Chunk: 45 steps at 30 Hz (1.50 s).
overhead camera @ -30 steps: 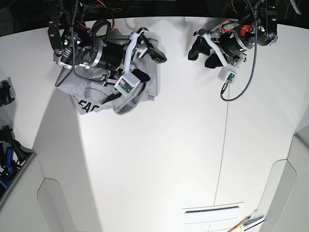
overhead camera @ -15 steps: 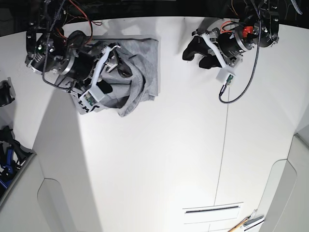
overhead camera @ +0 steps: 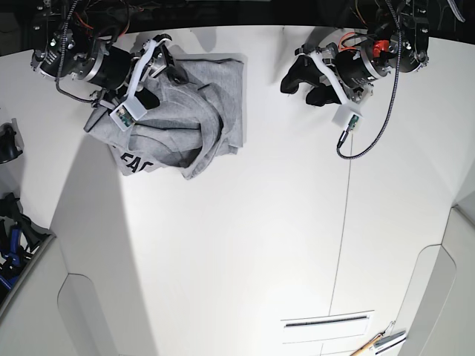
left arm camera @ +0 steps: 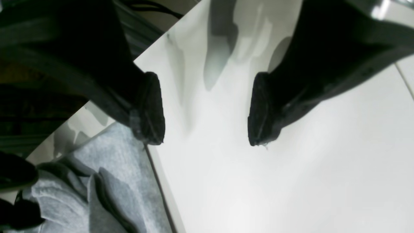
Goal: Fold the T-shirt properly
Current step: 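Fold the strip end with the right gripper over the folded stack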
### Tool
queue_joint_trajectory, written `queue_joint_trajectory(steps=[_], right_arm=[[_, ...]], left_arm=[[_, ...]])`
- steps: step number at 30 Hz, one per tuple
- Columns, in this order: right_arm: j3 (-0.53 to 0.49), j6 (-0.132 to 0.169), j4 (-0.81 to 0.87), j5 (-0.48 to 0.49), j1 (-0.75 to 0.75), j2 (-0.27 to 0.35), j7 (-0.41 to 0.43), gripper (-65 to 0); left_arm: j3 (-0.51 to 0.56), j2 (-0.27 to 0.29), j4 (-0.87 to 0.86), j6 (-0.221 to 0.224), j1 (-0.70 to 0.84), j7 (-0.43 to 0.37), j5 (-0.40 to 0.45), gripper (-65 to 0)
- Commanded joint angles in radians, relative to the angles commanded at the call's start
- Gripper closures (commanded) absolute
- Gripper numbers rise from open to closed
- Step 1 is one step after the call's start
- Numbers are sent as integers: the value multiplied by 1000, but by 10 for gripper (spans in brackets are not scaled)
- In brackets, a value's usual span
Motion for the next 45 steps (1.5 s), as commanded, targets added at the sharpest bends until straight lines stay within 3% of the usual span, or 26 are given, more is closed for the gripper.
queue_joint_trajectory(steps=[3,8,11,18,26,30,31,33,35,39,45], right_arm=[[-20,0,-55,-39,1,0,45,-350],[-36,-4,-99,-38,0,0,41,-81],[-36,-3,-99,-19,0,0,41,0],[-36,16,-55,185,3,-18,6,0],[-48,16,108,235,4,-141,-20,0],[-125,16,108,234,3,-155,-19,0],[-151,15,107,231,3,-156,-18,-62],[-206,15,106,213,3,-156,-6,-254],[-253,15,106,165,5,-155,29,-364],[-261,3,106,90,57,-155,45,-371],[-161,-34,105,-35,173,-155,73,-371]], left_arm=[[0,0,0,0,0,0,-1,-434],[0,0,0,0,0,1,0,-434],[0,0,0,0,0,1,0,-434],[0,0,0,0,0,0,1,-434],[-78,0,0,1,0,0,-3,-434],[-134,0,0,1,0,0,-22,-434],[-140,0,0,1,0,0,-31,-434],[-144,0,0,1,0,0,-43,-434],[-144,0,0,1,0,0,-55,-434],[-144,0,0,1,0,8,-56,-434],[-144,0,0,1,0,12,-56,-434]])
